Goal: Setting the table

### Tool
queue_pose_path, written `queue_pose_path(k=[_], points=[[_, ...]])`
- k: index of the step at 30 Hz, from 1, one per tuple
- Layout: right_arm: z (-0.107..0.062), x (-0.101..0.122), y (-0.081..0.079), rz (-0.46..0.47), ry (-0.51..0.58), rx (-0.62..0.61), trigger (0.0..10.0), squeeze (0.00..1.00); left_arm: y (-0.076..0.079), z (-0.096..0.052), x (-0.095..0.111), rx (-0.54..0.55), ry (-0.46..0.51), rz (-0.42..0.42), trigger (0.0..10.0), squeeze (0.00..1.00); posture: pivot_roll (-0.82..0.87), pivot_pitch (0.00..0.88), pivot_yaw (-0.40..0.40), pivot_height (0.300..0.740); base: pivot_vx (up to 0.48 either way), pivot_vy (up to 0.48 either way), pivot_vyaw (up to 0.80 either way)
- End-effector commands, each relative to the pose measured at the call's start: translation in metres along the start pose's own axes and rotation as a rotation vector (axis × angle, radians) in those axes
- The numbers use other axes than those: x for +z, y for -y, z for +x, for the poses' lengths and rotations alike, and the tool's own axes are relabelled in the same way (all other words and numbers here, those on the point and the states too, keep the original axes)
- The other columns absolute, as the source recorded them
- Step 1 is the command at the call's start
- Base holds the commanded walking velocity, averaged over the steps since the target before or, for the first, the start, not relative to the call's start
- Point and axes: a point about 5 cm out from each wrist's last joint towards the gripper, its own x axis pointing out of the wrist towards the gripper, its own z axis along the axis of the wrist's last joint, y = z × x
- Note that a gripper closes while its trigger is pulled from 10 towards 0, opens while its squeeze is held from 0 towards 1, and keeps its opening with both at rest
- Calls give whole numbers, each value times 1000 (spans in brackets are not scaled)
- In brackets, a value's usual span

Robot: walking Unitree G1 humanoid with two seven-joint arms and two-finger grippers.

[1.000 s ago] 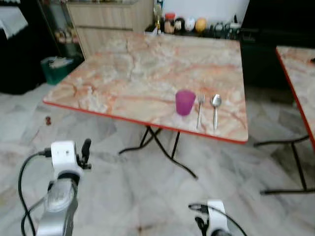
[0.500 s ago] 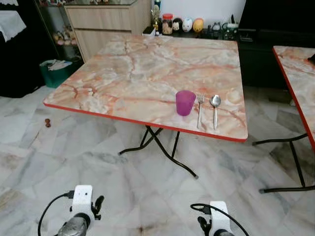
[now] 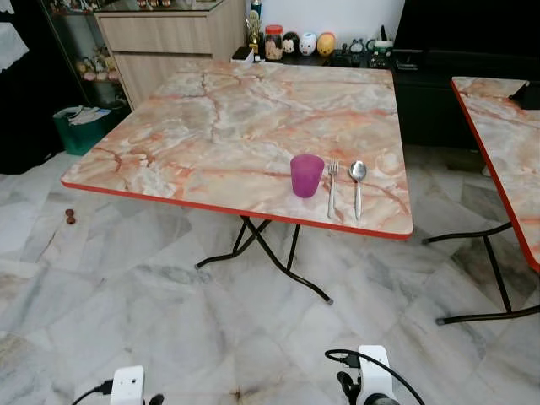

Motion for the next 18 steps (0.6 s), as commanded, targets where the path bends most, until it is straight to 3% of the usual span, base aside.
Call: queue_pose_path(k=[1,16,18], points=[[1,3,0,8,13,-3,10000,0,-3,0,0,12,4,-16,10000,0,-38,0,60,723,296,0,0],[1,3,0,21,9,-12,10000,0,0,0,-3,-1,0,-5,10000,0,-38,0,60,723,307,0,0],[1,3,0,20,10,-12,10000,0,0,0,-4,0,-3,0,10000,0,-38,0,60,723,0,0,0]])
